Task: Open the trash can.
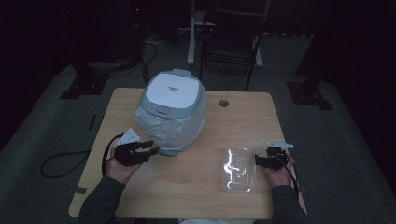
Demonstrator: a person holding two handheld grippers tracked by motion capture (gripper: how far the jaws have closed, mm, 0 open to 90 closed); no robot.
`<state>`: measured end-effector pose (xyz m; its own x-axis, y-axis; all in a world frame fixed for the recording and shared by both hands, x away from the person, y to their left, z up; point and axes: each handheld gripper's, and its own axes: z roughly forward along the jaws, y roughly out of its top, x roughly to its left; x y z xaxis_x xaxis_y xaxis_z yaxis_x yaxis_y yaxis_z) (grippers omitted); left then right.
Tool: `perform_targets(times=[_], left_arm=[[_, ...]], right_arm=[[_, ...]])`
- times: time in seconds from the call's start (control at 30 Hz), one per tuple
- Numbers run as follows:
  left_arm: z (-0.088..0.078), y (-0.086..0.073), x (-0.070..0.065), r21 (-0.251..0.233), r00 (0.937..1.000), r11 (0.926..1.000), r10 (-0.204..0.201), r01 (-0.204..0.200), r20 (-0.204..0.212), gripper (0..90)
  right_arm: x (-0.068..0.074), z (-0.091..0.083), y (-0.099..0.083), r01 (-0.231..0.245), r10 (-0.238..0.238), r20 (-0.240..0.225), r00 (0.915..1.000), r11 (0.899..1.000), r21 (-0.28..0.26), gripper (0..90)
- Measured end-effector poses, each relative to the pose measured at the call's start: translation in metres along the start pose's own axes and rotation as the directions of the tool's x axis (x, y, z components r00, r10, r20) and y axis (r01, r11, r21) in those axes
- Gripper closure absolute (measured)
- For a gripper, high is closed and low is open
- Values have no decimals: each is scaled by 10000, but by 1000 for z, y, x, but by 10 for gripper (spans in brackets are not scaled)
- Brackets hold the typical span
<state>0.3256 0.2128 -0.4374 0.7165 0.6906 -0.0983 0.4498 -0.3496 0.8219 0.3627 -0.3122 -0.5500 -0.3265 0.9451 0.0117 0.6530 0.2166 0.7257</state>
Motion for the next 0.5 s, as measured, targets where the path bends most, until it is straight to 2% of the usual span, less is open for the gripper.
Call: perform_targets(times=[0.5], left_arm=[[-10, 28, -7, -258, 9983, 9981, 558, -554, 139, 767]], right_arm=[[0, 0, 0, 7, -7, 0, 10000, 10000, -5, 144]])
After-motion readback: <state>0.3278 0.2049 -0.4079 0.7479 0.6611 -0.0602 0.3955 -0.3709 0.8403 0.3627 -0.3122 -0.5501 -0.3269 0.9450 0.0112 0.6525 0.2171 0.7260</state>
